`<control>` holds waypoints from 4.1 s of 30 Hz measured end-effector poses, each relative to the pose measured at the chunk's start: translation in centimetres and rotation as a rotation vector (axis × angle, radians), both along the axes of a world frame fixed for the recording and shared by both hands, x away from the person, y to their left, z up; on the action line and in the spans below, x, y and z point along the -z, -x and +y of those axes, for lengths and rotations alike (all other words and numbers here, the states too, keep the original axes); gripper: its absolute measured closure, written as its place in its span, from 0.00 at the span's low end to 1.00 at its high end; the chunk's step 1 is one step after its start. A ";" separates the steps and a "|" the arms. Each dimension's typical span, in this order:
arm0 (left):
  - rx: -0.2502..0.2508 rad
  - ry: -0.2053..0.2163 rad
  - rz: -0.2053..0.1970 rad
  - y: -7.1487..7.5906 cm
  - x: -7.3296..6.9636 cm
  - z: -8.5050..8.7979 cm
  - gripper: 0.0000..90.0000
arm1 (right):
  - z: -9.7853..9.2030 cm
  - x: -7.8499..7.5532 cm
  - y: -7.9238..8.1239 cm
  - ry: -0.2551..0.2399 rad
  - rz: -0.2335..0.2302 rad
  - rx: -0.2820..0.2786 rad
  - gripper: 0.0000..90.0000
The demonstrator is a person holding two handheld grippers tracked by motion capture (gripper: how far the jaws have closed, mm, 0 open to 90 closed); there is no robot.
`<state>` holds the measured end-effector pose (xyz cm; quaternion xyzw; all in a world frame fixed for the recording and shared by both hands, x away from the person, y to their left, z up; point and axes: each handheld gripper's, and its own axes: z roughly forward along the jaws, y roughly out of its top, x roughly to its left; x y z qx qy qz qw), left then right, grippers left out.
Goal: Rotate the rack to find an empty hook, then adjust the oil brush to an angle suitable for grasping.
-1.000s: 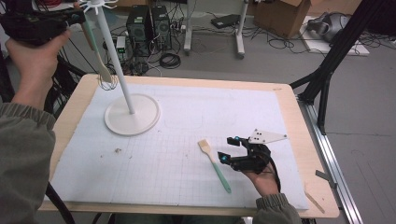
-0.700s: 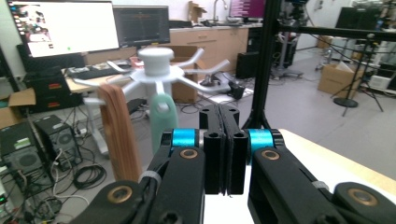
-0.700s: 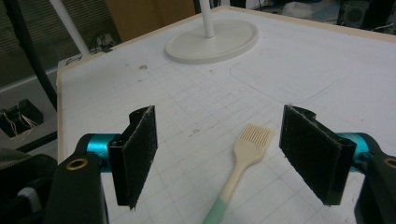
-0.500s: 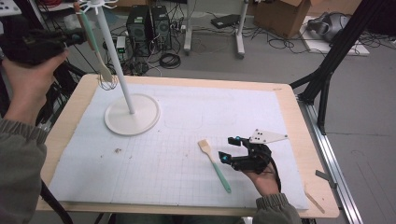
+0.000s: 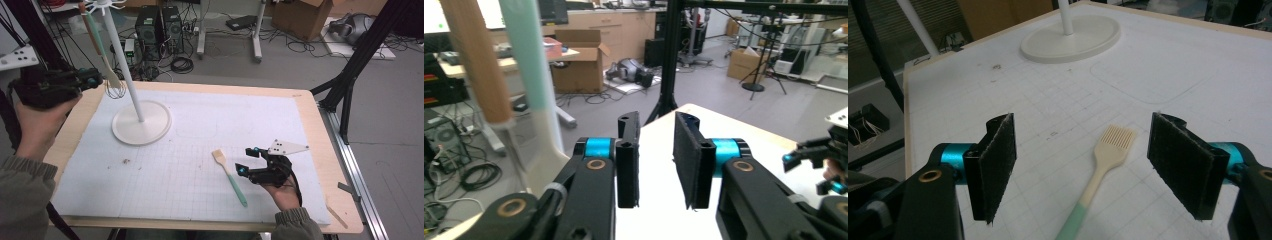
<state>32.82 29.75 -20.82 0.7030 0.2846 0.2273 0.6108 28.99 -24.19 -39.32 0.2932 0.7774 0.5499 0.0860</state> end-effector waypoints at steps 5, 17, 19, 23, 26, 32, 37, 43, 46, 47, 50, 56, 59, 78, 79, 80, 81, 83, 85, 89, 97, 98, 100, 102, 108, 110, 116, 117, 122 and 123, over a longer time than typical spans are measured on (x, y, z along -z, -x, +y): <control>0.014 -0.011 0.002 0.7 1.3 -0.5 0.71 | -0.2 0.0 0.2 0.002 -0.007 0.010 0.30; 0.029 -0.053 0.023 1.8 4.8 -2.0 0.55 | -0.3 0.2 0.2 0.016 0.002 0.015 0.30; 0.033 -0.057 0.026 1.9 5.3 -2.2 0.54 | -0.3 0.3 0.2 0.016 0.001 0.015 0.30; 0.038 -0.061 0.033 2.1 6.2 -2.4 0.51 | -0.3 0.3 0.2 0.019 0.002 0.017 0.30; 0.043 -0.055 0.037 2.1 6.6 -2.6 0.50 | -0.4 0.3 0.2 0.017 -0.002 0.017 0.30; 0.049 -0.078 0.036 2.3 7.2 -3.0 0.46 | -0.3 0.3 0.2 0.020 0.001 0.018 0.30; 0.059 -0.093 0.033 2.7 8.1 -3.3 0.43 | -0.3 0.4 0.2 0.023 0.000 0.020 0.30; 0.065 -0.095 0.041 3.4 10.1 -3.9 0.39 | -0.2 0.5 0.2 0.029 0.004 0.019 0.30; 0.064 -0.095 0.047 3.7 11.1 -4.2 0.37 | -0.3 0.5 0.3 0.029 0.004 0.022 0.30; 0.068 -0.093 0.049 3.7 11.5 -4.3 0.36 | -0.3 0.5 0.3 0.029 0.001 0.023 0.30; 0.073 -0.098 0.065 3.7 12.6 -4.5 0.36 | -0.3 0.5 0.4 0.034 0.002 0.029 0.30; 0.083 -0.112 0.068 3.8 13.4 -5.2 0.34 | -0.3 0.7 0.6 0.045 0.009 0.032 0.31; 0.092 -0.124 0.060 3.9 13.7 -5.6 0.33 | -0.3 0.8 0.6 0.045 0.000 0.033 0.32; 0.103 -0.181 0.086 5.4 18.2 -7.1 0.28 | 0.7 1.8 1.5 0.109 0.021 0.011 0.53; 0.108 -0.186 0.087 5.3 18.4 -7.2 0.28 | 0.8 1.9 1.6 0.112 0.025 0.012 0.55; 0.110 -0.192 0.084 5.3 18.5 -7.3 0.28 | 0.8 2.0 1.7 0.119 0.024 0.009 0.58; 0.113 -0.193 0.078 5.3 18.6 -7.4 0.28 | 0.9 2.1 1.8 0.125 0.018 0.005 0.62; 0.110 -0.191 0.078 5.2 18.7 -7.4 0.28 | 1.1 2.2 2.1 0.141 0.016 0.003 0.67; 0.100 -0.196 0.075 5.2 18.8 -7.4 0.28 | 1.2 2.2 2.4 0.148 0.019 -0.002 0.72; 0.087 -0.190 0.071 5.2 18.9 -7.0 0.28 | 1.2 2.3 2.7 0.151 0.020 0.003 0.79; 0.076 -0.186 0.058 5.3 19.1 -6.6 0.28 | 1.7 2.7 2.6 0.181 0.040 -0.013 0.93; 0.078 -0.186 0.059 5.3 19.1 -6.5 0.28 | 1.9 2.8 2.5 0.186 0.045 -0.018 0.94; 0.074 -0.187 0.060 5.3 19.2 -6.5 0.28 | 2.2 3.0 2.3 0.199 0.058 -0.026 0.97; 0.074 -0.186 0.058 5.2 19.2 -6.4 0.28 | 2.5 3.2 2.3 0.215 0.068 -0.035 0.99; 0.079 -0.181 0.054 5.3 19.2 -6.5 0.28 | 2.9 3.5 2.3 0.241 0.093 -0.044 0.99; 0.085 -0.183 0.049 5.4 19.1 -6.6 0.28 | 2.9 3.5 2.4 0.247 0.101 -0.053 0.99; 0.087 -0.183 0.041 5.4 19.0 -6.6 0.28 | 3.4 4.0 2.4 0.287 0.133 -0.095 0.99; 0.087 -0.182 0.041 5.4 19.0 -6.6 0.28 | 3.5 4.1 2.4 0.293 0.142 -0.099 0.99; 0.088 -0.181 0.044 5.4 19.1 -6.6 0.28 | 3.6 4.5 2.3 0.329 0.164 -0.095 0.99; 0.090 -0.181 0.043 5.4 19.1 -6.6 0.28 | 3.7 4.6 2.2 0.336 0.166 -0.098 0.99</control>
